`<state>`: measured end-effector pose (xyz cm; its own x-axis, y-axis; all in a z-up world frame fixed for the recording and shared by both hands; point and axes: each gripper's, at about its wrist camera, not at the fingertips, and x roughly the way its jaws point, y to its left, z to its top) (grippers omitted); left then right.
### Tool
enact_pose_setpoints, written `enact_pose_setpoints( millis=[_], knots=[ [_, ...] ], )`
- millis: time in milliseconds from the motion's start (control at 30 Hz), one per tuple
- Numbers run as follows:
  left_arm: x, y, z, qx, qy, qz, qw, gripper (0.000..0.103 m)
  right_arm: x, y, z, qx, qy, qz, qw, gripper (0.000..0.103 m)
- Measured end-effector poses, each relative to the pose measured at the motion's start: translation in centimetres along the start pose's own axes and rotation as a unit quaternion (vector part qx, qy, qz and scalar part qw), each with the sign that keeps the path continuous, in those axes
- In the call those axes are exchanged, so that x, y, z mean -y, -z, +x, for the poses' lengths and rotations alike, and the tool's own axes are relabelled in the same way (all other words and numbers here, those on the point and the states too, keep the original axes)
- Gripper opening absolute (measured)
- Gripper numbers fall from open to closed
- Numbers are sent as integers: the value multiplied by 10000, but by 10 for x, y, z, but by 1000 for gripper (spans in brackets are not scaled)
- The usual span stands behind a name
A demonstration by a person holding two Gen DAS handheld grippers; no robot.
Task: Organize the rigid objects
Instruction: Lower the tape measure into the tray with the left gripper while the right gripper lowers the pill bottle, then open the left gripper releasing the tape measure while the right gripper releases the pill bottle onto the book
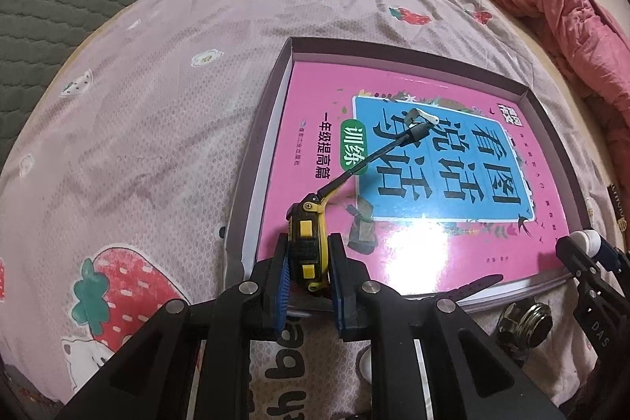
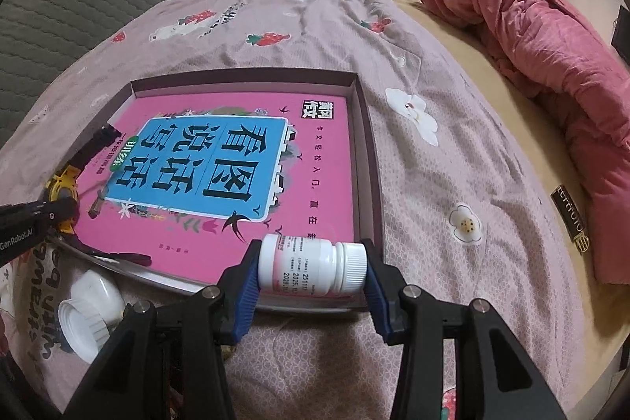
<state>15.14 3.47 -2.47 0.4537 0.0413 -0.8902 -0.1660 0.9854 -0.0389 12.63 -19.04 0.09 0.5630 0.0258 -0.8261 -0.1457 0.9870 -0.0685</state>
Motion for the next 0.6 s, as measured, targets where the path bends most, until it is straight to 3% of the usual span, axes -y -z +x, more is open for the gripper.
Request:
enact_pose_setpoints(
  millis=[600],
  knots=[
    [-7,0,-8,-55,195,-261,9995,20,3,1,-3,-81,8,137,9999,48]
  ],
)
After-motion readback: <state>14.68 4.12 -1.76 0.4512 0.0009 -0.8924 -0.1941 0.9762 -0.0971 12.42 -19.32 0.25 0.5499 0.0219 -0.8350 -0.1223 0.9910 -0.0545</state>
